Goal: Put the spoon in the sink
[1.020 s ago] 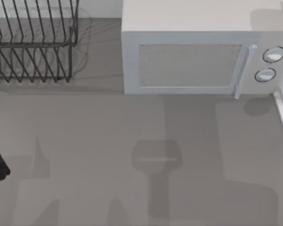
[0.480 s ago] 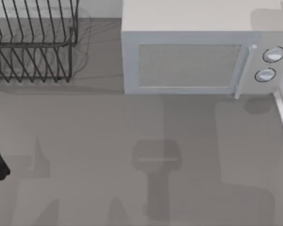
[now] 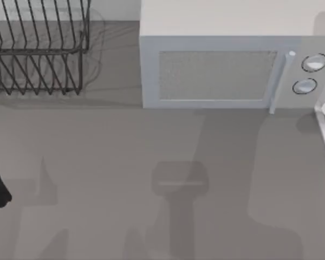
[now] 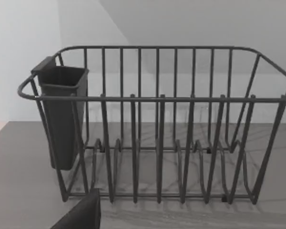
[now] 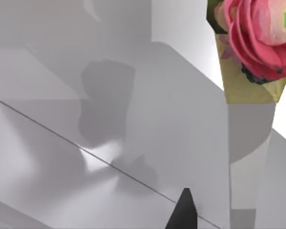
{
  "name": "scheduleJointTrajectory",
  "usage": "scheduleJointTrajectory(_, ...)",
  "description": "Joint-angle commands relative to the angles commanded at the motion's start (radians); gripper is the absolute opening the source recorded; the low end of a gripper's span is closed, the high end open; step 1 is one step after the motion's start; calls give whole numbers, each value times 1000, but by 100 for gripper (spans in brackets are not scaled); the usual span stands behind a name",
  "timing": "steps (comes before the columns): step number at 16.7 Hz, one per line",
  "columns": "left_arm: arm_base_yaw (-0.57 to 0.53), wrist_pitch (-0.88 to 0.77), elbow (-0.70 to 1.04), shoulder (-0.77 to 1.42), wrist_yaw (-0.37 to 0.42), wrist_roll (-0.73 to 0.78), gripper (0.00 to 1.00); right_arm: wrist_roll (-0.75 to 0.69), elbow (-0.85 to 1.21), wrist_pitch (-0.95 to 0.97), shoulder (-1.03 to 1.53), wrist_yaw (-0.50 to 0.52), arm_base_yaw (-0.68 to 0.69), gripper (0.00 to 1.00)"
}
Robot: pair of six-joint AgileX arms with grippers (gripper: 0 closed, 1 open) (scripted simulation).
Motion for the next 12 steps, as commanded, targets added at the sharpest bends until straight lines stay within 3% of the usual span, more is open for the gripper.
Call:
scheduleJointTrajectory(5,0,0,0,0,0,0,100,0,-16,14,-7,0,1,0)
scheduleJointTrajectory(12,0,0,0,0,0,0,100,0,-16,14,-7,0,1,53)
